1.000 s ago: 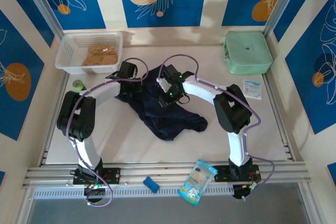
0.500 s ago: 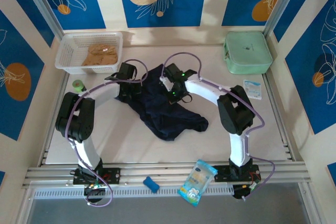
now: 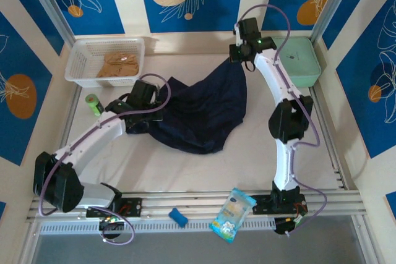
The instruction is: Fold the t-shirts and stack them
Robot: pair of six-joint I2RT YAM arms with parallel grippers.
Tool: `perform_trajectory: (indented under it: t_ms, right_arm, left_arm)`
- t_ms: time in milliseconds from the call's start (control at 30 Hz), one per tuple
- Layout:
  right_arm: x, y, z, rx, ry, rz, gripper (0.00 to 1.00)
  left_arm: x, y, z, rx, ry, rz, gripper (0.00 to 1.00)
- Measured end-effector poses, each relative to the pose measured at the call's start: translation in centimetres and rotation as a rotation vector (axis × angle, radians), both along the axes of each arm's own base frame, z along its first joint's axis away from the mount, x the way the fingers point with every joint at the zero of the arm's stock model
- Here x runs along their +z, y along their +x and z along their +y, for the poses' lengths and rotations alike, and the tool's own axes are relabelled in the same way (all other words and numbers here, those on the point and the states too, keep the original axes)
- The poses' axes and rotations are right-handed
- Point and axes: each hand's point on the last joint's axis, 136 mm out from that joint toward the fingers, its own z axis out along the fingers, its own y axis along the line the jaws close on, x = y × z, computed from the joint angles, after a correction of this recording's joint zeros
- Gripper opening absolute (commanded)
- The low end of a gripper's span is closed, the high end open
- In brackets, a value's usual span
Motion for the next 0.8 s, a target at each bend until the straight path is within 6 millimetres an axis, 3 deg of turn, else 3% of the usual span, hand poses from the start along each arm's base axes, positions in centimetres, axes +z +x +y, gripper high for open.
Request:
perform_trajectory:
  t_ms: [100, 167, 267, 500, 667, 800]
  right_arm:
    - [-0.9, 3.5, -0.7, -0.052, 0.009, -0.017, 0.0]
    - [-2.2, 5.2, -0.9, -0.075, 0.019, -0.017, 0.06]
    - [-5.1, 6.1, -1.0, -0.1, 0.025, 0.027, 0.18]
    - [-11.4, 3.8, -1.3, -0.142, 0.047, 0.21, 0.47]
    - [-12.2, 0.9, -1.4, -0.145, 0.065, 0.292, 0.52]
    - [-10.1, -3.3, -1.9, -0.162, 0.093, 0.304, 0.57]
  left_arm:
    - [-0.1, -2.3, -2.0, -0.078, 0.023, 0.022, 0.0]
    - [-0.6, -3.7, -3.2, -0.121, 0.037, 0.048, 0.0]
    - [-1.8, -5.3, -5.2, -0.165, 0.039, 0.09, 0.0]
    - [-6.7, -10.1, -12.2, -0.312, 0.043, 0.237, 0.0]
    - [-7.6, -12.2, -18.5, -0.46, 0.003, 0.283, 0.0]
    - [-6.7, -12.2, -20.9, -0.519, -0.029, 0.267, 0.56]
